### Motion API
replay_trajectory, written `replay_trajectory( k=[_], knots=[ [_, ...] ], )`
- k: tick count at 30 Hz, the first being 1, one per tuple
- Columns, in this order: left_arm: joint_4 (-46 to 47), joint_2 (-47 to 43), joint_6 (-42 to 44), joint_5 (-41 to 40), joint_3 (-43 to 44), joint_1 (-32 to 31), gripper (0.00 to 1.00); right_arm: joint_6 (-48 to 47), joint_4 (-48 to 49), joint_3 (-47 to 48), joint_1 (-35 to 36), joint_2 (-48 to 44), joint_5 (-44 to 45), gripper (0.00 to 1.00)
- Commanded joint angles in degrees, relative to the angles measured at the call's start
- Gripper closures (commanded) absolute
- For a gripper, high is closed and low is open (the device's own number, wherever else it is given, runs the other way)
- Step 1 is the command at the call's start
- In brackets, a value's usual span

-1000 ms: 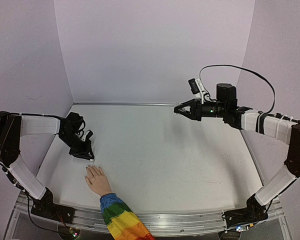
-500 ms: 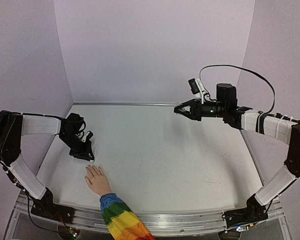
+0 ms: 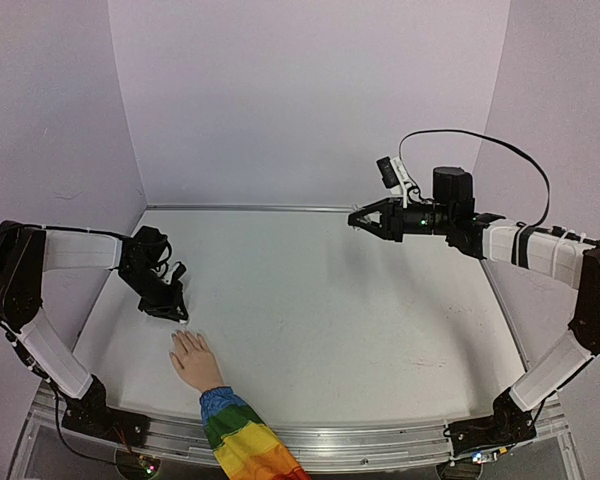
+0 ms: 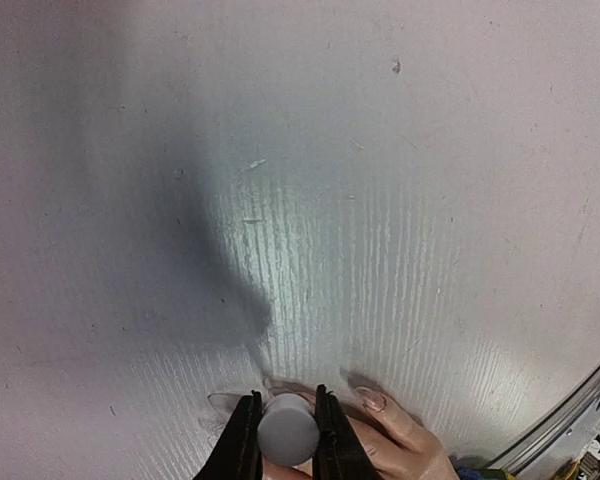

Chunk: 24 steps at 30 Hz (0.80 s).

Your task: Paint the nails

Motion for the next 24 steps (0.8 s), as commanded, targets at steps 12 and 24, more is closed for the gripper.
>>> replay_trajectory(
  k=[12,24],
  knots=[
    [0.43,1.47,1.87,-1.01,2.16,-0.12,1.00,0.54,3.57,1.71,-0.21,-0.83,-2.11,1.00],
    [0.45,2.53,2.71,-1.91,3.21,-0.05,1.00,0.80,3.61,2.20,-0.23,-0.28,-2.36,1.00]
  ],
)
